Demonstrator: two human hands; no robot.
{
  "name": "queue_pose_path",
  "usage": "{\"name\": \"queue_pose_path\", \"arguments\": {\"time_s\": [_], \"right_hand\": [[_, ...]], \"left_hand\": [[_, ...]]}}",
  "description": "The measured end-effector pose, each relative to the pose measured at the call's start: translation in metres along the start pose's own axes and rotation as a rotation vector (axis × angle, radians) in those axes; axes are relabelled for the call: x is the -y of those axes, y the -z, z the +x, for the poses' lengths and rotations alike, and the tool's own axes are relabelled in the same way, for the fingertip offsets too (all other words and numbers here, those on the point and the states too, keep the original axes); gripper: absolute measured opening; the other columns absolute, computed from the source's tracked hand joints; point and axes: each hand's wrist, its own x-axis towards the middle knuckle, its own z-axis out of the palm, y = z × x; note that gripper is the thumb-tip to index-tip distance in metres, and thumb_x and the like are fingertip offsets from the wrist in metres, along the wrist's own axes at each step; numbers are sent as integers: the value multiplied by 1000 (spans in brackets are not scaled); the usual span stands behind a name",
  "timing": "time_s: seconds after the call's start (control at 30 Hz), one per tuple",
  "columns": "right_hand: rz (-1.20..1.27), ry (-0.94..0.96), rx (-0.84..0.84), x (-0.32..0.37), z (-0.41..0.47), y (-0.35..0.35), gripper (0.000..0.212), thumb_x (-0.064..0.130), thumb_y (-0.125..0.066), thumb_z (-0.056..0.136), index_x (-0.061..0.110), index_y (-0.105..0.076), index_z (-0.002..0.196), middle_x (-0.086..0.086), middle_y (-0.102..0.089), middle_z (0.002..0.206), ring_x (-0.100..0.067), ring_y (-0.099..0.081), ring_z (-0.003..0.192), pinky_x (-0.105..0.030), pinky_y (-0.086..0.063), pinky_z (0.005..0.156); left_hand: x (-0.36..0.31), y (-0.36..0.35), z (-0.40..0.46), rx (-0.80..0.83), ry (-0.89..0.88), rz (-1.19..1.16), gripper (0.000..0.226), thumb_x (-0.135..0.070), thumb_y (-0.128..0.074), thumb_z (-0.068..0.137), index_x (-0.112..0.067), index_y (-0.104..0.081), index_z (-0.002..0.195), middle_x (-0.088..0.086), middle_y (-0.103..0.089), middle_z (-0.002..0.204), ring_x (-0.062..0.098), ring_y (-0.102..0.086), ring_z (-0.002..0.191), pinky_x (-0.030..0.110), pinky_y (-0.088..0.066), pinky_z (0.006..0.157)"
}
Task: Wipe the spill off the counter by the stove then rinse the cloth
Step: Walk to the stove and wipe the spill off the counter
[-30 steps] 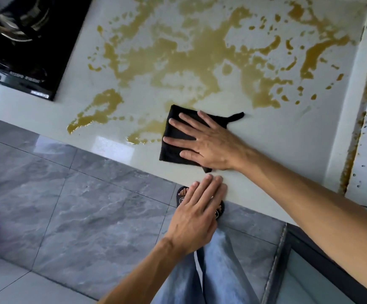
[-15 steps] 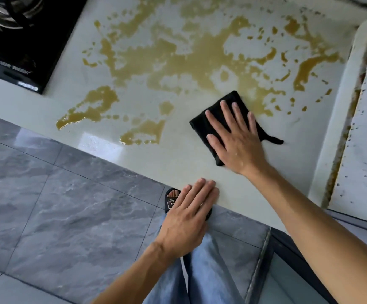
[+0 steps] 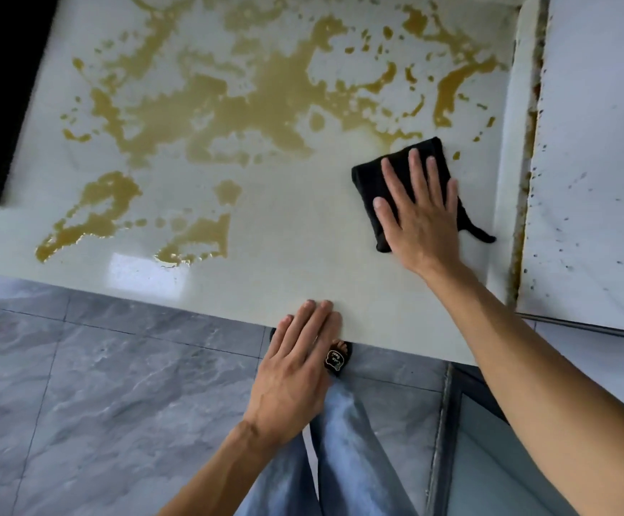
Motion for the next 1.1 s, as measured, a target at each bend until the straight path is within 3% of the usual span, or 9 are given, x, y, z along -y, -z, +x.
{"name": "queue_pose_path", "arguments": {"time_s": [0.1, 0.23, 0.33, 0.57, 0.63, 0.7, 0.8, 0.97, 1.1], "right_hand": [[0, -130, -47, 19, 9, -5, 62, 56, -20, 110, 36, -12, 168, -9, -6, 177, -32, -4, 163, -61, -7, 129], [-38, 47, 18, 9, -60, -13, 62, 56, -24, 110, 38, -11, 167, -5, -2, 178, -29, -2, 164, -60, -10, 129], [-50, 49, 70, -25, -70, -5, 62, 58, -23, 109, 41, -9, 167, -2, 1, 178, -26, 0, 164, -60, -11, 130], [77, -360, -82, 2, 35, 5, 61, 57, -20, 109, 38, -11, 167, -8, -4, 177, -30, -2, 164, -60, -4, 129], [64, -312, -96, 24, 32, -3, 61, 57, -22, 110, 37, -15, 167, -10, -7, 177, -32, -5, 163, -60, -4, 129], [21, -111, -58, 32, 8, -10, 61, 57, -24, 109, 37, -18, 167, -8, -8, 177, -31, -7, 163, -59, -6, 129], [-14, 33, -2, -3, -30, -12, 61, 60, -23, 109, 41, -15, 166, -3, -7, 177, -27, -7, 164, -59, -14, 128], [0, -170, 13, -46, 0, 8, 63, 60, -19, 108, 41, -10, 167, -4, -3, 178, -28, -2, 164, -59, -6, 130], [70, -352, -16, -20, 56, 12, 62, 56, -19, 110, 38, -4, 167, -8, 2, 177, -31, 4, 163, -59, 2, 129]], "left_hand": [[-1, 1, 1, -6, 16, -11, 76, -11, -64, 93, -14, -41, 164, 1, -26, 177, 24, -21, 166, 48, -24, 131], [-5, 0, 0, -25, 39, -20, 62, -21, -52, 105, -16, -39, 166, -1, -25, 178, 23, -20, 166, 47, -19, 134], [-4, -1, 0, -14, 38, -10, 67, -19, -56, 102, -17, -38, 166, -2, -24, 178, 22, -19, 166, 43, -14, 135], [6, -3, -1, -9, -33, 48, 77, -15, -61, 95, -20, -33, 167, -1, -25, 178, 25, -21, 166, 48, -27, 128], [6, 0, 0, -7, -34, 52, 77, -13, -61, 94, -19, -34, 166, -1, -26, 177, 25, -21, 166, 48, -27, 128], [4, 4, 1, -3, -23, 47, 76, -11, -62, 93, -17, -38, 165, 0, -28, 177, 24, -21, 166, 47, -25, 130], [-1, 9, 3, -2, -4, 45, 78, -6, -69, 87, -13, -47, 161, 4, -35, 174, 27, -28, 164, 49, -29, 127], [-6, 21, 11, 17, -10, 50, 71, -5, -78, 79, -14, -63, 148, 4, -51, 163, 32, -49, 152, 53, -52, 110], [-2, 40, 63, -101, 40, -77, 48, -21, -62, 94, -27, -60, 141, -3, -53, 155, 22, -51, 140, 34, -46, 109]]}}
